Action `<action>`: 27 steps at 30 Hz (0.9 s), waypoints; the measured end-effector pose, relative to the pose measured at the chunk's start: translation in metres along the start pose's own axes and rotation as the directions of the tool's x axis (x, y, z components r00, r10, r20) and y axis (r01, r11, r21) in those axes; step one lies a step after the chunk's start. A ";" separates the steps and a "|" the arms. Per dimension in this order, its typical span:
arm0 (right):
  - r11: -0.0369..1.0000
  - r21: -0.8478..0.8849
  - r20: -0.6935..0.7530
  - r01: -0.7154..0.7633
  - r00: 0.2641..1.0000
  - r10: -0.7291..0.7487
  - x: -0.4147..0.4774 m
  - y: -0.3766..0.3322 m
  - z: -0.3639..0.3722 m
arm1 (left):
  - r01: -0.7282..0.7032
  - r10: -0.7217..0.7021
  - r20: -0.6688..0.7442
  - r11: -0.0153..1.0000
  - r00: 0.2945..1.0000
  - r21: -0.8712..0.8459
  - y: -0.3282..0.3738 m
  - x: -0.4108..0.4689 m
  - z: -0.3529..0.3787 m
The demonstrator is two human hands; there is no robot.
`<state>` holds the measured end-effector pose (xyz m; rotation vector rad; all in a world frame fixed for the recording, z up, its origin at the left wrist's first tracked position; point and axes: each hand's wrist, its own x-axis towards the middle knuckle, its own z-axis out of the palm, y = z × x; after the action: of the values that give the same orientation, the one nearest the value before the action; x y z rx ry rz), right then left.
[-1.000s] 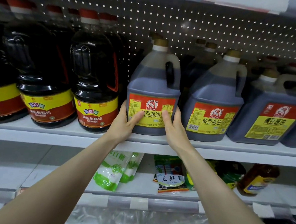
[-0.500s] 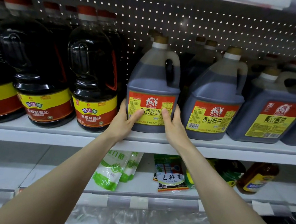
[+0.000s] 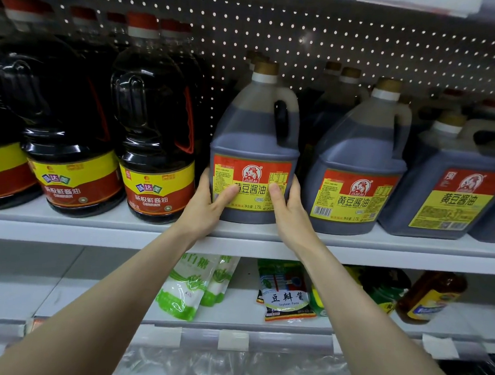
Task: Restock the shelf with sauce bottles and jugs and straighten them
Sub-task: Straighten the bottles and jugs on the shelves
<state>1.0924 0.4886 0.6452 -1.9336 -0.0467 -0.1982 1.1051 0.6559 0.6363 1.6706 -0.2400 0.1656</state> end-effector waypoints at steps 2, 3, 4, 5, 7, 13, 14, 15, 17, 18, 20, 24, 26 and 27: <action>1.000 0.000 0.004 -0.004 1.000 0.004 -0.001 -0.001 -0.001 | 0.000 0.000 -0.008 1.000 1.000 0.000 -0.002 0.000 0.000; 1.000 0.001 0.007 -0.007 1.000 0.007 -0.001 -0.001 -0.001 | -0.003 0.003 -0.013 1.000 1.000 0.006 -0.002 0.000 0.000; 1.000 0.002 0.008 -0.008 1.000 0.008 -0.001 -0.002 -0.001 | -0.006 0.006 -0.016 1.000 1.000 0.012 -0.002 0.000 0.000; 1.000 0.002 0.008 -0.008 1.000 0.008 -0.001 -0.002 -0.001 | -0.009 0.009 -0.016 1.000 1.000 0.014 -0.002 0.000 0.000; 1.000 0.002 0.003 -0.008 1.000 0.008 -0.001 -0.003 -0.002 | -0.012 0.013 -0.019 1.000 1.000 0.015 -0.002 0.001 0.000; 1.000 0.003 -0.005 -0.005 1.000 0.005 -0.001 0.000 -0.001 | -0.014 0.015 -0.031 1.000 0.999 0.028 -0.006 0.001 0.001; 1.000 0.005 -0.002 -0.005 1.000 0.005 -0.001 0.000 -0.001 | -0.015 0.016 -0.035 0.999 0.999 0.032 -0.005 0.001 0.001; 1.000 0.007 0.000 -0.006 1.000 0.006 -0.001 -0.001 0.000 | -0.016 0.018 -0.040 0.999 0.999 0.035 -0.006 0.002 0.000; 1.000 0.011 0.000 -0.004 1.000 0.004 0.000 0.000 0.000 | -0.020 0.021 -0.044 0.999 0.999 0.040 -0.007 0.003 0.001; 1.000 0.014 -0.001 -0.003 1.000 0.003 0.000 0.001 -0.001 | -0.020 0.022 -0.045 0.999 0.999 0.047 -0.008 0.003 0.001; 1.000 0.019 0.004 -0.001 1.000 0.001 0.001 0.001 0.000 | -0.019 0.021 -0.048 0.998 0.999 0.057 -0.008 0.002 0.001; 1.000 0.024 0.007 -0.003 1.000 0.003 0.001 0.002 -0.001 | -0.013 0.016 -0.047 0.998 0.999 0.065 -0.008 0.003 0.001; 0.999 0.032 0.010 0.001 1.000 -0.002 0.002 0.002 -0.001 | -0.014 0.017 -0.047 0.998 0.999 0.068 -0.009 0.003 0.001; 0.999 0.032 0.013 0.003 1.000 -0.003 0.002 0.002 -0.001 | -0.014 0.017 -0.047 0.998 0.999 0.065 -0.009 0.003 0.001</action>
<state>1.0944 0.4872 0.6437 -1.9031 -0.0611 -0.1859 1.1102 0.6559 0.6283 1.7272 -0.2135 0.2264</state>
